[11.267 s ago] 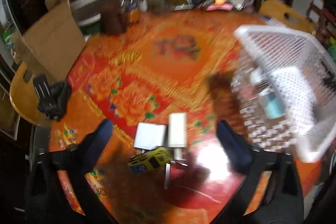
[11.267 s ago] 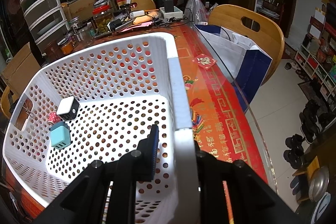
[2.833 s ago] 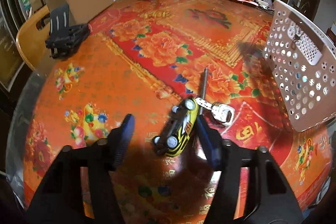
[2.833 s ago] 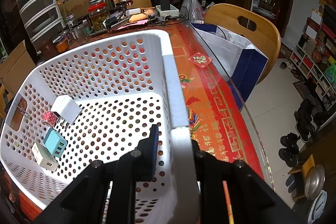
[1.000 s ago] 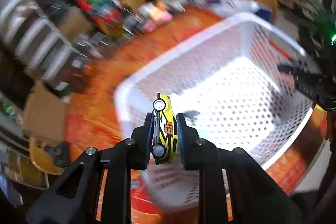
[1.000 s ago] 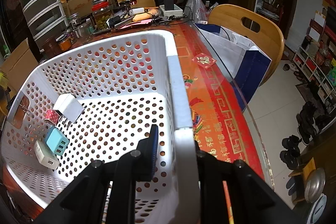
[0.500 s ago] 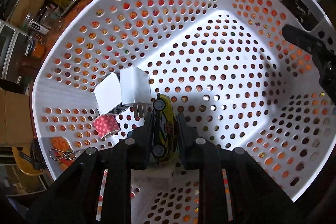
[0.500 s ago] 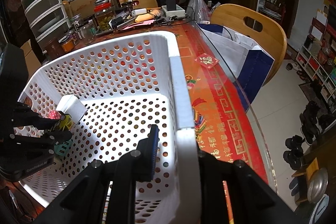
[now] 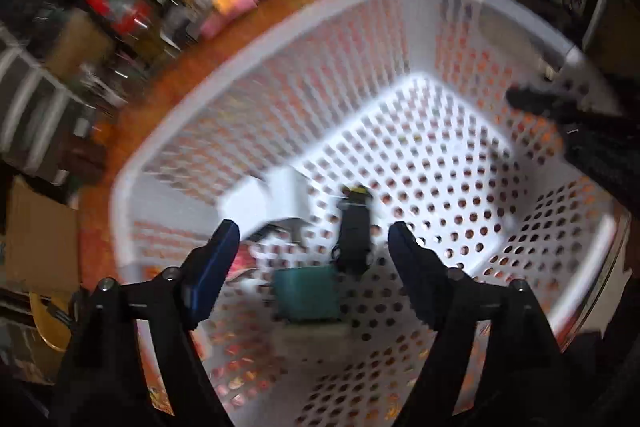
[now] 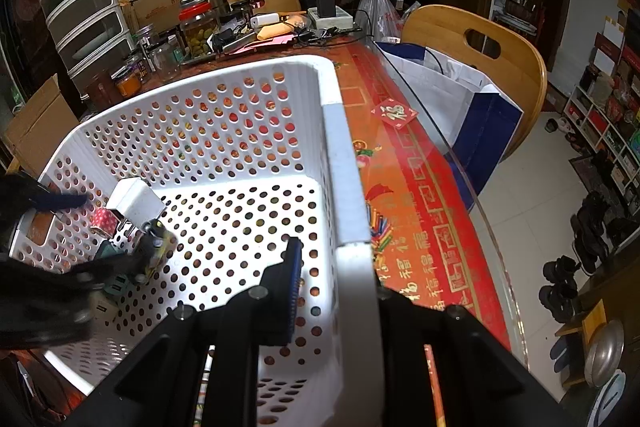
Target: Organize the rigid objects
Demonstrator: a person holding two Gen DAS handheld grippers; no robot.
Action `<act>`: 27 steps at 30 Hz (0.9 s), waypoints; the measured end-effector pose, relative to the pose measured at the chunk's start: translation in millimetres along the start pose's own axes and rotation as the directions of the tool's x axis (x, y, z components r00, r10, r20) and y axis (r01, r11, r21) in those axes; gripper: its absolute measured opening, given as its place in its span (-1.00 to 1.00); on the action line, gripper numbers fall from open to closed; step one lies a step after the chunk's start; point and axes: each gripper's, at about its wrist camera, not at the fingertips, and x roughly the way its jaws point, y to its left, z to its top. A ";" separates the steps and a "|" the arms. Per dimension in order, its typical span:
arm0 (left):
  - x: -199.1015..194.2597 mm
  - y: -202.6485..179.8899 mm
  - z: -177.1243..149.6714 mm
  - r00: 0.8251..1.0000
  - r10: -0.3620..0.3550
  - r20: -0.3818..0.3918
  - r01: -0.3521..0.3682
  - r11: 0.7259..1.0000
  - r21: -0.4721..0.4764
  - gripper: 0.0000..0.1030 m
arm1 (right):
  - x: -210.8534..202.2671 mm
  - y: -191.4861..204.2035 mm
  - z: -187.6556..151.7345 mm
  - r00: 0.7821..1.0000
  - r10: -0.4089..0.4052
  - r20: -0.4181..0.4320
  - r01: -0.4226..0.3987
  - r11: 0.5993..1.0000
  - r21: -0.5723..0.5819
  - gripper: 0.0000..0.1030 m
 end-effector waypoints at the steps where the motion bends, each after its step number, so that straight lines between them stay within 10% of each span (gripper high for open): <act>1: -10.2 7.2 -5.2 0.999 -0.009 0.033 0.009 1.000 -0.024 0.50 | 0.0 0.1 -0.3 1.000 -0.002 -0.002 0.002 1.000 -0.001 -0.67; 5: -73.3 68.4 -53.6 0.979 -0.044 0.197 0.082 0.979 -0.189 1.00 | 0.3 0.2 0.0 1.000 -0.010 -0.005 0.010 1.000 -0.004 -0.67; 8: -94.4 113.2 -102.4 0.968 0.057 0.246 0.018 0.956 -0.292 1.00 | 0.0 0.0 0.2 1.000 -0.009 -0.001 0.009 1.000 -0.004 -0.67; 16: -13.9 201.3 -214.9 0.991 0.124 0.053 -0.073 0.827 -0.558 0.99 | -1.0 1.0 1.6 1.000 -0.018 -0.003 0.018 1.000 -0.007 -0.67; 27: 26.0 163.1 -220.1 0.997 0.059 0.042 -0.029 0.862 -0.505 0.71 | -1.2 0.6 1.6 1.000 -0.027 -0.003 0.027 1.000 -0.002 -0.67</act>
